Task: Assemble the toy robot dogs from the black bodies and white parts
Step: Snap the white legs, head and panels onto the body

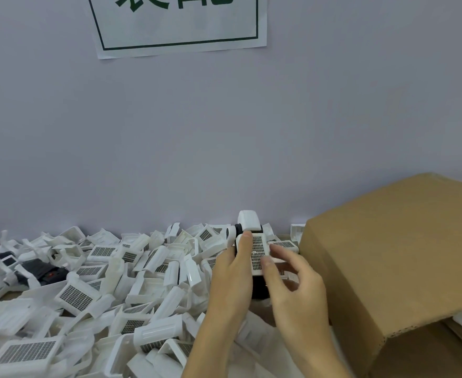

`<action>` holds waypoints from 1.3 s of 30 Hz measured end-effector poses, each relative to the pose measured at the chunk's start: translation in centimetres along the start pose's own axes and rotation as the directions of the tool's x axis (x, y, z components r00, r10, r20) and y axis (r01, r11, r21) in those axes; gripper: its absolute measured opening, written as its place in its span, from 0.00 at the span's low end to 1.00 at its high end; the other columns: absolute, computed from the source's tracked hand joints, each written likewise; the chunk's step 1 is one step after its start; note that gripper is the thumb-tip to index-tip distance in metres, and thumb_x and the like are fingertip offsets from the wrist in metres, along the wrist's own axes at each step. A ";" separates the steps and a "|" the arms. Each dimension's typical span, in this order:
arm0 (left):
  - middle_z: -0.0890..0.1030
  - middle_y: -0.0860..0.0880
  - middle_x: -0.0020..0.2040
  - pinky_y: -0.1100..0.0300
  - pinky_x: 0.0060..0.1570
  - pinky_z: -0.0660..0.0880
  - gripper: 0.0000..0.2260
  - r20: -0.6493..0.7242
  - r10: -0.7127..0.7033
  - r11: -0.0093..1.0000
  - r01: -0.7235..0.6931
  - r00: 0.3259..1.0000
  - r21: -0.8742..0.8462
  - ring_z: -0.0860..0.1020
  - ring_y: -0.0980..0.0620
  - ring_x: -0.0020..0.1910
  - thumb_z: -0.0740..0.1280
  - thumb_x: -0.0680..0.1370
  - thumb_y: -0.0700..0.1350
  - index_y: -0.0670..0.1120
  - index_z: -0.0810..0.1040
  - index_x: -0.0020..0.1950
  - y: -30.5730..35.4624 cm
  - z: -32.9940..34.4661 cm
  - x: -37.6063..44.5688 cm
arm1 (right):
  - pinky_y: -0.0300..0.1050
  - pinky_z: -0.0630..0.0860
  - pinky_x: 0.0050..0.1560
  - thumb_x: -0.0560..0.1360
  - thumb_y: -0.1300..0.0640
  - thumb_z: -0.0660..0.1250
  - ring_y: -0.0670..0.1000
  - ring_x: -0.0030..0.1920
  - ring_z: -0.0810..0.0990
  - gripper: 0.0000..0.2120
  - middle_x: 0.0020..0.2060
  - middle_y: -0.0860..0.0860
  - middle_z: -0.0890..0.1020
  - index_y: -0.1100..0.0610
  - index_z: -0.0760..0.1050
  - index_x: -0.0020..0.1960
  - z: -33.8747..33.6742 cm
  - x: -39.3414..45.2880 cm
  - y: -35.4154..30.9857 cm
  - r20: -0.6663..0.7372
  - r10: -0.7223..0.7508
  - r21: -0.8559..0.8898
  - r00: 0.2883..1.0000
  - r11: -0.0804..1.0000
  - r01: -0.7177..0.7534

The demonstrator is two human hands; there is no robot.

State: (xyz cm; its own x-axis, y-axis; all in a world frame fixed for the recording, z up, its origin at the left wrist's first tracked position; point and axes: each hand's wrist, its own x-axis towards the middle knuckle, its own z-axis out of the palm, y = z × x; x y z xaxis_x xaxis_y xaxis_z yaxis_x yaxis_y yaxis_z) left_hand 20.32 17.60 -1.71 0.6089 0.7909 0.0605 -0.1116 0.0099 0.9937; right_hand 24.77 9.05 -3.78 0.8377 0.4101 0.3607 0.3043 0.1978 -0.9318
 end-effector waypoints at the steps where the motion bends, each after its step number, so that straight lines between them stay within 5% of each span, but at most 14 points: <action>1: 0.88 0.51 0.43 0.49 0.55 0.80 0.18 0.011 0.001 1.000 -0.001 1.000 0.008 0.86 0.51 0.46 0.63 0.81 0.61 0.52 0.86 0.46 0.1 0.0 0.0 | 0.45 0.81 0.52 0.79 0.54 0.69 0.47 0.54 0.83 0.07 0.51 0.44 0.85 0.47 0.82 0.55 -0.1 0.1 -0.1 -0.007 0.055 0.043 0.998 0.998 -0.055; 5: 0.87 0.52 0.38 0.67 0.37 0.78 0.19 0.166 0.051 0.998 -0.058 0.985 0.039 0.85 0.58 0.38 0.61 0.81 0.62 0.57 0.87 0.40 -0.1 0.0 -0.2 | 0.36 0.80 0.38 0.81 0.50 0.63 0.50 0.46 0.87 0.15 0.43 0.52 0.88 0.51 0.88 0.45 -0.7 0.4 -1.4 0.191 0.210 0.269 0.959 0.928 -0.257; 8: 0.86 0.58 0.37 0.70 0.36 0.77 0.17 0.238 0.063 0.996 -0.075 0.969 0.042 0.84 0.61 0.37 0.60 0.81 0.61 0.65 0.85 0.38 -0.1 0.2 -0.6 | 0.38 0.81 0.36 0.73 0.43 0.65 0.51 0.44 0.88 0.15 0.43 0.54 0.88 0.48 0.87 0.46 -0.9 0.6 -1.8 0.246 0.230 0.326 0.942 0.895 -0.304; 10: 0.86 0.56 0.38 0.68 0.38 0.77 0.17 0.232 0.057 0.997 -0.065 0.971 0.028 0.85 0.59 0.39 0.62 0.81 0.62 0.61 0.87 0.39 0.1 0.3 -0.6 | 0.40 0.81 0.37 0.72 0.43 0.66 0.53 0.45 0.88 0.15 0.44 0.55 0.88 0.50 0.87 0.48 -0.9 0.8 -1.5 0.232 0.228 0.345 0.946 0.890 -0.299; 13: 0.83 0.47 0.39 0.56 0.44 0.76 0.33 0.168 0.042 0.995 -0.056 0.985 0.077 0.81 0.51 0.39 0.64 0.72 0.70 0.38 0.83 0.44 0.3 0.3 -0.6 | 0.45 0.83 0.42 0.73 0.44 0.66 0.53 0.48 0.88 0.15 0.46 0.55 0.88 0.50 0.87 0.50 -0.9 1.0 -1.3 0.200 0.204 0.360 0.958 0.894 -0.266; 15: 0.82 0.44 0.40 0.55 0.44 0.74 0.36 0.146 0.033 0.992 -0.050 0.989 0.113 0.79 0.50 0.39 0.63 0.73 0.70 0.34 0.81 0.48 0.2 0.3 -0.5 | 0.48 0.83 0.44 0.75 0.47 0.66 0.54 0.49 0.87 0.13 0.47 0.56 0.88 0.51 0.87 0.50 -1.0 1.2 -1.2 0.183 0.210 0.358 0.960 0.896 -0.264; 20: 0.87 0.43 0.43 0.61 0.43 0.79 0.24 0.207 0.040 0.994 -0.060 0.978 0.090 0.84 0.51 0.41 0.62 0.80 0.62 0.42 0.86 0.47 -0.1 0.4 -0.4 | 0.43 0.83 0.37 0.74 0.49 0.65 0.55 0.47 0.88 0.15 0.46 0.58 0.87 0.57 0.86 0.50 -1.2 1.3 -1.2 0.193 0.249 0.412 0.949 0.857 -0.308; 23: 0.87 0.47 0.43 0.56 0.47 0.81 0.17 0.279 0.062 0.990 -0.094 0.958 0.103 0.86 0.51 0.44 0.65 0.82 0.55 0.45 0.86 0.47 -0.2 0.2 -0.2 | 0.44 0.83 0.37 0.79 0.51 0.63 0.57 0.48 0.88 0.16 0.47 0.60 0.87 0.58 0.86 0.50 -1.4 1.4 -1.0 0.157 0.263 0.423 0.952 0.853 -0.305; 26: 0.85 0.53 0.38 0.66 0.38 0.76 0.13 0.324 0.116 0.973 -0.173 0.939 0.154 0.83 0.59 0.39 0.66 0.82 0.52 0.46 0.84 0.45 -0.2 -0.2 -0.3 | 0.45 0.83 0.38 0.83 0.54 0.60 0.55 0.48 0.88 0.18 0.47 0.59 0.87 0.56 0.87 0.47 -1.6 1.4 -0.8 0.160 0.264 0.404 0.951 0.862 -0.307; 32: 0.85 0.43 0.41 0.61 0.41 0.76 0.22 0.272 0.133 0.969 -0.183 0.953 0.168 0.81 0.55 0.38 0.62 0.82 0.58 0.40 0.83 0.48 0.0 -0.1 -0.6 | 0.45 0.84 0.41 0.73 0.46 0.64 0.55 0.49 0.87 0.17 0.47 0.58 0.87 0.54 0.87 0.49 -1.4 1.5 -0.9 0.177 0.223 0.381 0.959 0.882 -0.276; 36: 0.85 0.41 0.44 0.59 0.41 0.78 0.23 0.195 0.094 0.987 -0.117 0.976 0.107 0.82 0.54 0.38 0.60 0.80 0.63 0.47 0.85 0.44 0.2 0.1 -0.8 | 0.49 0.83 0.49 0.74 0.49 0.65 0.56 0.53 0.86 0.14 0.50 0.58 0.87 0.53 0.86 0.51 -1.6 1.4 -0.8 0.262 0.202 0.364 0.944 0.885 -0.290; 39: 0.83 0.35 0.40 0.54 0.41 0.75 0.33 0.131 0.111 0.988 -0.124 0.985 0.095 0.79 0.49 0.36 0.59 0.74 0.68 0.37 0.82 0.43 0.3 0.1 -0.6 | 0.56 0.81 0.57 0.73 0.50 0.67 0.59 0.55 0.86 0.14 0.50 0.58 0.87 0.53 0.86 0.53 -1.6 1.3 -1.0 0.287 0.192 0.327 0.939 0.901 -0.284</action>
State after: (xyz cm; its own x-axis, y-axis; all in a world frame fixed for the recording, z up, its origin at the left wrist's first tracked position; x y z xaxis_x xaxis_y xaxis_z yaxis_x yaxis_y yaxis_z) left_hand 19.98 17.04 -1.40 0.6904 0.7002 0.1821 -0.1108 -0.1465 0.9830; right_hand 26.24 7.92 -2.44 0.7145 0.6783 0.1717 -0.1120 0.3531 -0.9288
